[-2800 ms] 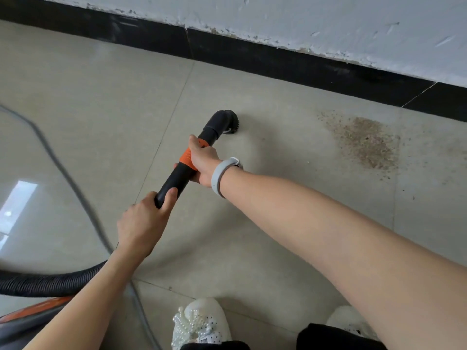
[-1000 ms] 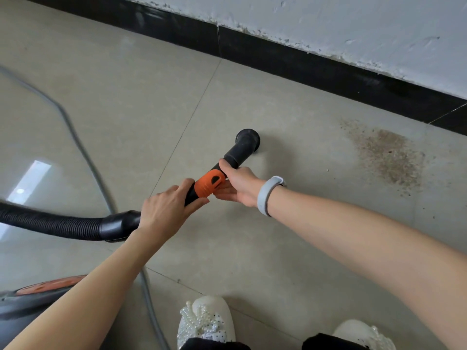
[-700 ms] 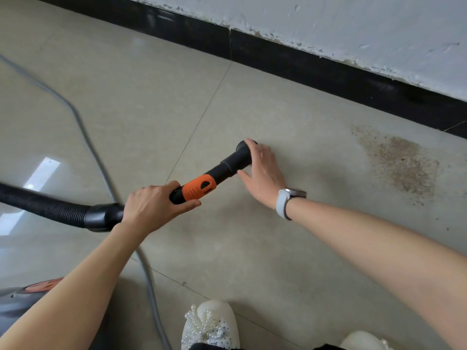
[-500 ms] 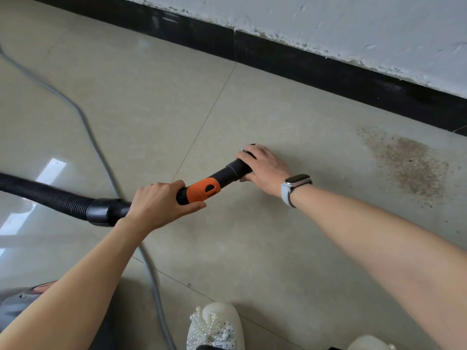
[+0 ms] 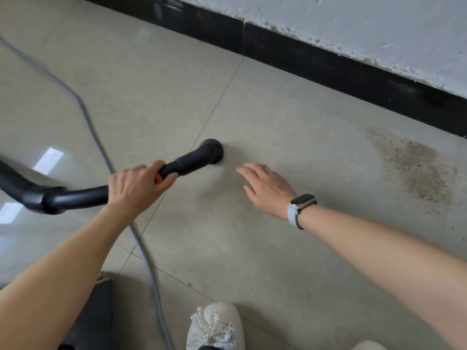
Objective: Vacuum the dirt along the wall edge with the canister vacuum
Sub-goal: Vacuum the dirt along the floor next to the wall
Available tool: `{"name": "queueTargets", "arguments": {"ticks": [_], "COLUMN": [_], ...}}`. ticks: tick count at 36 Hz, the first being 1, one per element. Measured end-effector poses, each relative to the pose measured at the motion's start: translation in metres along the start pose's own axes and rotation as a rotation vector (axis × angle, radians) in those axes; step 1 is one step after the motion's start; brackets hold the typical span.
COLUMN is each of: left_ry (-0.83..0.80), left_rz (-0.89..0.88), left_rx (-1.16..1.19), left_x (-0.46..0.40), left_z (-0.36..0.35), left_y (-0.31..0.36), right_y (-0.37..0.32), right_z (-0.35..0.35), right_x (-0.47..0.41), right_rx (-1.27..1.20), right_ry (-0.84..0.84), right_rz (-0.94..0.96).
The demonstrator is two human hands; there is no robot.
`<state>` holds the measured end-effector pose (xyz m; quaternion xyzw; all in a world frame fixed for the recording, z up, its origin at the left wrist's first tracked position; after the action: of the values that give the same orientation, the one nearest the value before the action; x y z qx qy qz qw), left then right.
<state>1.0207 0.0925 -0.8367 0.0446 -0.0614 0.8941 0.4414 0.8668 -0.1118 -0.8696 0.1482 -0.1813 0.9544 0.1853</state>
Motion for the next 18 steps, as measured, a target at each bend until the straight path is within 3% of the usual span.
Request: {"name": "queueTargets", "arguments": {"ticks": [6,12,18], "left_ry": [-0.106,-0.185,-0.191], "left_rz": [0.132,-0.010,-0.214], "left_rx": [0.115,0.249,0.184], "left_x": [0.017,0.046,0.060], "left_z": [-0.016,-0.027,-0.027], "left_y": [-0.046,-0.035,0.019], "right_y": [0.002,0.007,0.017], "right_z": [-0.042,-0.051,-0.072], "right_x": [0.024,0.032,0.059], "right_rx": [0.170,0.256,0.424], "right_ry": [-0.139,-0.145,-0.258], "right_rz": [0.145,0.200,0.196]}}
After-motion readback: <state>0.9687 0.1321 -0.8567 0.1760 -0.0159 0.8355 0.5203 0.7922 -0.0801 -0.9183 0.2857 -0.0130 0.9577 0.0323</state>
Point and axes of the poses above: each hand's wrist, its own x-axis away from the middle knuckle, its own z-axis out of the back of the hand, y = z × x, the point moved 7 cm from there along -x, towards the middle knuckle, and after that the axes turned 15 degrees about -z, right-handed, at the moved point
